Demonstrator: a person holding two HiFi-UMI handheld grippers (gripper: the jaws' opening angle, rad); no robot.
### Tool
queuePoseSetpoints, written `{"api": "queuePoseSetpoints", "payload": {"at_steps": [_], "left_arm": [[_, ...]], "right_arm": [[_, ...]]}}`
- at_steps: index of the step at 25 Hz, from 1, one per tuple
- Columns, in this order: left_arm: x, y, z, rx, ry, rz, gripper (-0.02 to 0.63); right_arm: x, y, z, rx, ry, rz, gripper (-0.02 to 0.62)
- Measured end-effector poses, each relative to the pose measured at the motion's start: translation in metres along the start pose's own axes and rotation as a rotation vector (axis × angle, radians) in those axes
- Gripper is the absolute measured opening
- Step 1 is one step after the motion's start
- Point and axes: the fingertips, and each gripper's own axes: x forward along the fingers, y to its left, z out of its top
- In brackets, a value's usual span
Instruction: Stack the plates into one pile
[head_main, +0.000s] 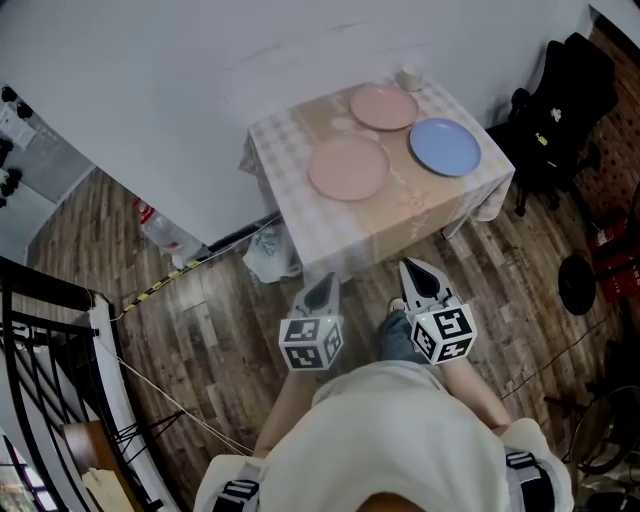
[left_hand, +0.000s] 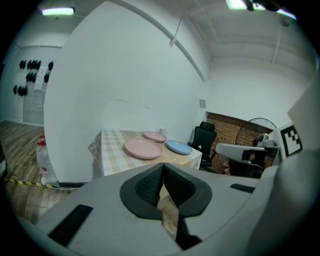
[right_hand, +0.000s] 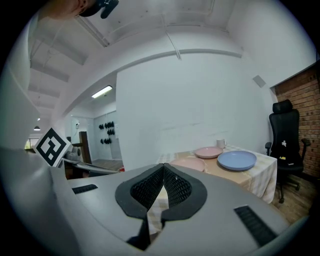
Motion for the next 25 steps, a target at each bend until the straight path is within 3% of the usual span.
{"api": "queuePoseSetpoints", "payload": {"at_steps": [11,25], "left_arm": [[0.090,0.006,0.060,-0.024,-0.029,0.063,0.004],[0.175,0.020,0.094,-0.079,-0.043,0.191,0.003]], "right_arm": [[0.078,-0.071,0.045,-0.019,-0.007,0.066,0.000],[0.158,-0.149,0.069,-0.023,0.014,0.166,0.000]]}}
